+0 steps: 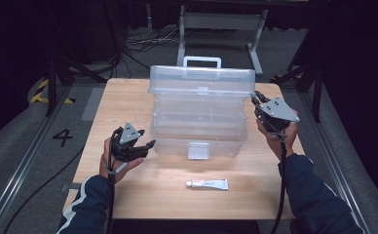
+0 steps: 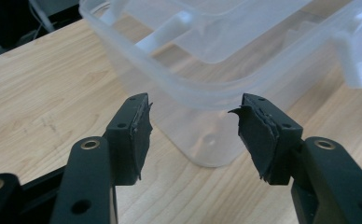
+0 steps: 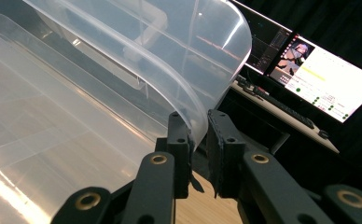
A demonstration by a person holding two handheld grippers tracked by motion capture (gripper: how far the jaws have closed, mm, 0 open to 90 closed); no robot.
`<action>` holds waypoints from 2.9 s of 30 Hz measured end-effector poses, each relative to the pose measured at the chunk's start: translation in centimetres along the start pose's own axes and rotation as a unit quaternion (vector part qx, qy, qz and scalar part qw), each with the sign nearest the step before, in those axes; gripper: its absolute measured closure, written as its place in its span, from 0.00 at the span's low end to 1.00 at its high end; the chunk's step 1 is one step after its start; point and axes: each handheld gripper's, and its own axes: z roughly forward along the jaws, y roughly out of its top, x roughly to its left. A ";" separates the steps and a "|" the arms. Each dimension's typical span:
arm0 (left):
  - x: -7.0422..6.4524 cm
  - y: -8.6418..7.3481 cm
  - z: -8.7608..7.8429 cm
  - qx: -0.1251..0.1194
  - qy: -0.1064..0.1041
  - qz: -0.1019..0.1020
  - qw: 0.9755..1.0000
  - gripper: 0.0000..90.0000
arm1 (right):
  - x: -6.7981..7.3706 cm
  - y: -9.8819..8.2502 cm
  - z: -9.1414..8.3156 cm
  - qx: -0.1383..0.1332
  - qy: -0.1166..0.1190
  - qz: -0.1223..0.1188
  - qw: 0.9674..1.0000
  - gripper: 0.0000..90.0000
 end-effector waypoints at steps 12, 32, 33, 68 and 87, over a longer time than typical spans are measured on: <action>-1.7 2.3 -0.9 -0.043 -0.051 0.041 0.997 0.51 | -0.6 1.1 0.5 0.015 -0.002 0.001 1.000 0.90; -3.4 3.9 2.3 0.004 -0.125 0.091 0.988 0.52 | -1.8 2.7 2.3 0.036 -0.004 0.021 0.999 0.92; -3.5 4.0 2.5 0.005 -0.127 0.092 0.988 0.52 | -1.8 2.7 2.4 0.037 -0.005 0.020 0.999 0.92; -2.6 5.2 5.8 0.123 -0.138 0.136 0.973 0.65 | -3.9 3.5 6.1 0.036 -0.008 0.077 0.996 0.94; -2.9 5.7 5.4 0.125 -0.158 0.191 0.961 0.83 | -4.4 3.6 7.1 0.037 -0.003 0.091 0.995 0.95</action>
